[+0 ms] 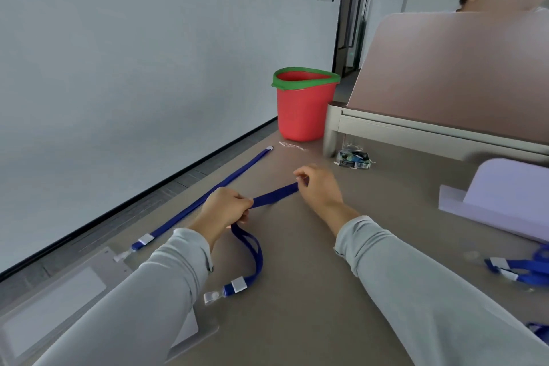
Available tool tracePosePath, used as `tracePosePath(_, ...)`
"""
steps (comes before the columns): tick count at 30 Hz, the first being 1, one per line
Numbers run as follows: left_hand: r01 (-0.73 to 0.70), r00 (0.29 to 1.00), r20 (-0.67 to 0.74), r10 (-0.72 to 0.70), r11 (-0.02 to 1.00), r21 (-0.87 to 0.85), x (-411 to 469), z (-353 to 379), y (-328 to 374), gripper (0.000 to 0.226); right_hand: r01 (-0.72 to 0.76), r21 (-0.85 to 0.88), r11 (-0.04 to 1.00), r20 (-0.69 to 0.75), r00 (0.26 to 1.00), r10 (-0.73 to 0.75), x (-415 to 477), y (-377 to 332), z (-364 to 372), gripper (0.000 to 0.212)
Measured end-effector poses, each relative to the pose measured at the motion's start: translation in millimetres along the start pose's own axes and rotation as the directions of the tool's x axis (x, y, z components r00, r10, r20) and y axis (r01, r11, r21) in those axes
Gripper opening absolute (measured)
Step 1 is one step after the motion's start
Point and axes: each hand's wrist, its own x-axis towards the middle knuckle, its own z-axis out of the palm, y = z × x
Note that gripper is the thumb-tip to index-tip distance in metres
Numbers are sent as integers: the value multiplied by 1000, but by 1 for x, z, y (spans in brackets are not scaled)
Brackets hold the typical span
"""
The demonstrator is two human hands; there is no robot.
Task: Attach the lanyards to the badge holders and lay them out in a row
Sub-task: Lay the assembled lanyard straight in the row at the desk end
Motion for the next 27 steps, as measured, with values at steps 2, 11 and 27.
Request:
tracePosePath(2,-16,1000,-19,18,997,79,1,2,0,21,55,-77,996,102,994,-47,-5,-7,4,26)
tracePosePath(11,-149,986,-34,164,951,271,-15,-6,-9,25,-3,-264,964,346,933,98,-6,-18,11,44)
tracePosePath(27,-347,934,112,340,784,514,-142,-60,-65,30,429,-156,890,477,822,-313,-83,-70,-16,53)
